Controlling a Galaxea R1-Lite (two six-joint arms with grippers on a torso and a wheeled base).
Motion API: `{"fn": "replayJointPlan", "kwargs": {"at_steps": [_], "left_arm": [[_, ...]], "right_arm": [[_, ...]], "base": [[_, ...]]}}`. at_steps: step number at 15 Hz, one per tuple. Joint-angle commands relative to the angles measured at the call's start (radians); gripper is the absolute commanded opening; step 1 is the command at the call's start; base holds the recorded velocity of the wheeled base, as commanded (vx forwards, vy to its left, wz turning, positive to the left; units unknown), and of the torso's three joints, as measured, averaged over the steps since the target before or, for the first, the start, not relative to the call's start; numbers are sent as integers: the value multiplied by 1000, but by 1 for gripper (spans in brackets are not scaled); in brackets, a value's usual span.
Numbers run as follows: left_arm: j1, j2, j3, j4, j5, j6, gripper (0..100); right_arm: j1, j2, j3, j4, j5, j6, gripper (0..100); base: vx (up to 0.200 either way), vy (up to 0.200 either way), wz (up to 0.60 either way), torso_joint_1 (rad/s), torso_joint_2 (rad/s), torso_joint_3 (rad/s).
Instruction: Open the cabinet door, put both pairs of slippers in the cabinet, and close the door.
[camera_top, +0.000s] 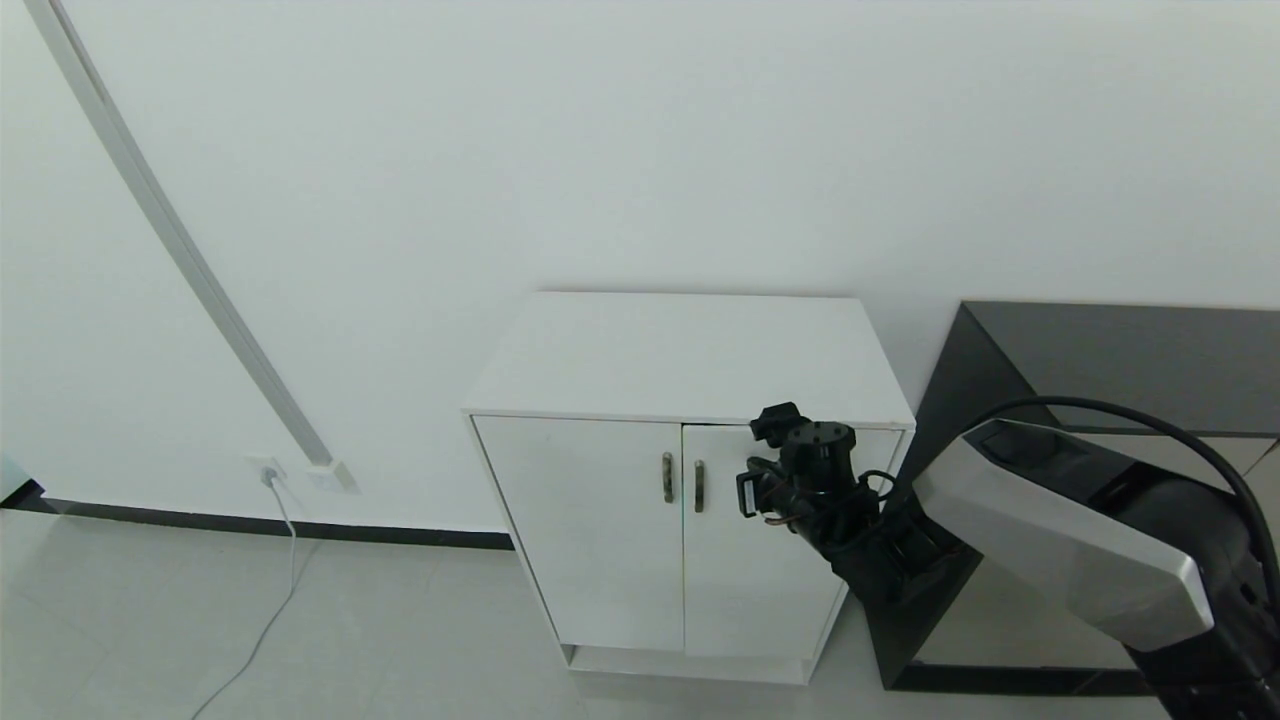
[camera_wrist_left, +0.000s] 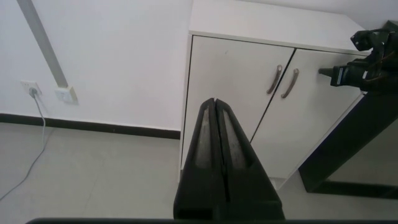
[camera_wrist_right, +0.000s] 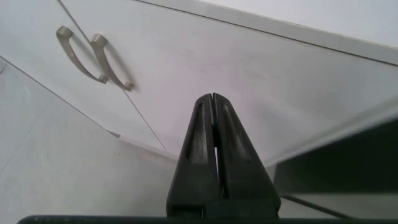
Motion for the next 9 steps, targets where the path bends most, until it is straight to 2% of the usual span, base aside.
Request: {"fn": "replayJointPlan", "kwargs": {"at_steps": [1, 9], "left_arm": [[0, 0, 0, 0, 0, -1, 0], [0, 0, 2, 0, 0, -1, 0]], "right_arm": [[-3, 8, -14, 0, 0, 0, 0], [-16, 22, -42, -1, 0, 0, 0]], "base": [[0, 0, 0, 0, 0, 0], [0, 0, 0, 0, 0, 0]]}}
